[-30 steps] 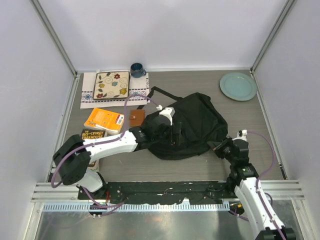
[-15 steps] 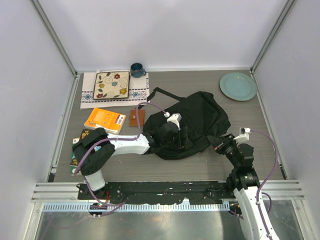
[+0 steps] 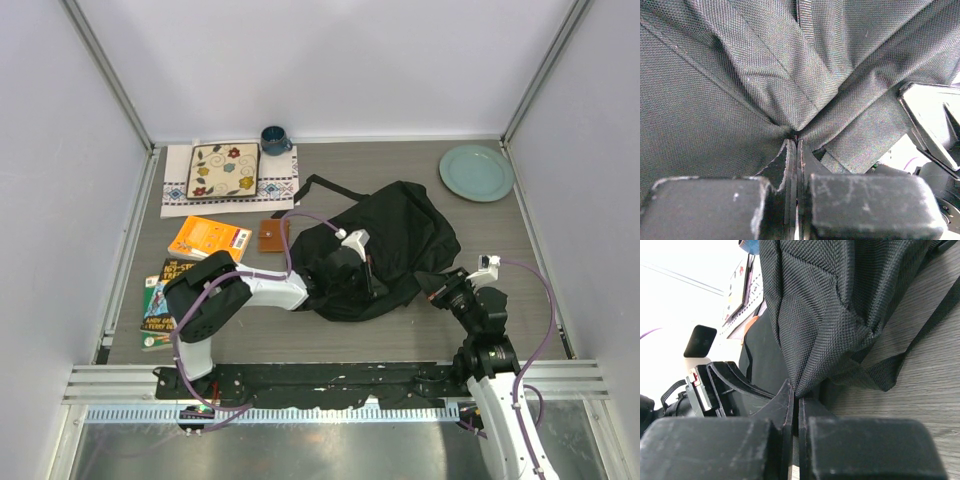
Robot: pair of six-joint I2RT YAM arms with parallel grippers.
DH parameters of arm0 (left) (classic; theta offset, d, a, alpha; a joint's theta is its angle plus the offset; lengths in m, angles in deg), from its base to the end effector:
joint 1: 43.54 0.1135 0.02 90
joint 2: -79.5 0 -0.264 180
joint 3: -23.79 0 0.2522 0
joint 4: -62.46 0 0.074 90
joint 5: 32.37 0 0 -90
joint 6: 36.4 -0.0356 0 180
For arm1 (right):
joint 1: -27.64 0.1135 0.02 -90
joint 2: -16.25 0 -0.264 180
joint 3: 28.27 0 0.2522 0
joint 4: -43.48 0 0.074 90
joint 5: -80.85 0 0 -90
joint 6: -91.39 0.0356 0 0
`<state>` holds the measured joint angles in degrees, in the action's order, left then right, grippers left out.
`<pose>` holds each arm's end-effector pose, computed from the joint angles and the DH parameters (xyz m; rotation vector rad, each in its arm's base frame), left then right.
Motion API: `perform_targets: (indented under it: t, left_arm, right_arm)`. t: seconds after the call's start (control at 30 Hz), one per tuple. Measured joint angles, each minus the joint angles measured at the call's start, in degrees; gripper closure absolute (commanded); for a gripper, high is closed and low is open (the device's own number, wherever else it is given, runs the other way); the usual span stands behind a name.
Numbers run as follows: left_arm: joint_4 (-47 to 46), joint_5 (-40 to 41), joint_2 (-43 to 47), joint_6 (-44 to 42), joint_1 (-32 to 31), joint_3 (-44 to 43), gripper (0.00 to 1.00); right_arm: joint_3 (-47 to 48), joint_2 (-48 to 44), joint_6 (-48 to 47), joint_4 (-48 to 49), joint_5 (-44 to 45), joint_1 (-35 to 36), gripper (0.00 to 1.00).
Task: Pack the student bag
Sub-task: Unzip the student bag at the center of the board.
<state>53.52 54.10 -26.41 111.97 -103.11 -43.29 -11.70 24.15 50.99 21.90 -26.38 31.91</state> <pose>0.1925 -0.3320 0.1547 0.0672 2.3731 -1.2146 0.1120 0.0189 0.1637 0.5132 1.8157 0.9291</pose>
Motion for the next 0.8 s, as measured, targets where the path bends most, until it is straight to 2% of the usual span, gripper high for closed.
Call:
perform_targets:
  t: [0.23, 0.53, 0.8]
  left_arm:
    - [1.42, 2.25, 1.22, -0.81, -0.11, 0.59, 1.00]
    - [13.00, 11.02, 12.17, -6.93, -0.72, 3.65, 1.00]
    - [19.41, 14.71, 13.84, -9.53, -0.74, 4.96, 1.00]
  right_arm:
    - [0.15, 1.88, 0.09, -0.63, 1.49, 0.07, 1.00]
    - [0.20, 10.29, 0.81, -0.76, 3.78, 0.46, 1.00]
    - [0.20, 11.98, 1.79, -0.81, 6.86, 0.48, 1.00]
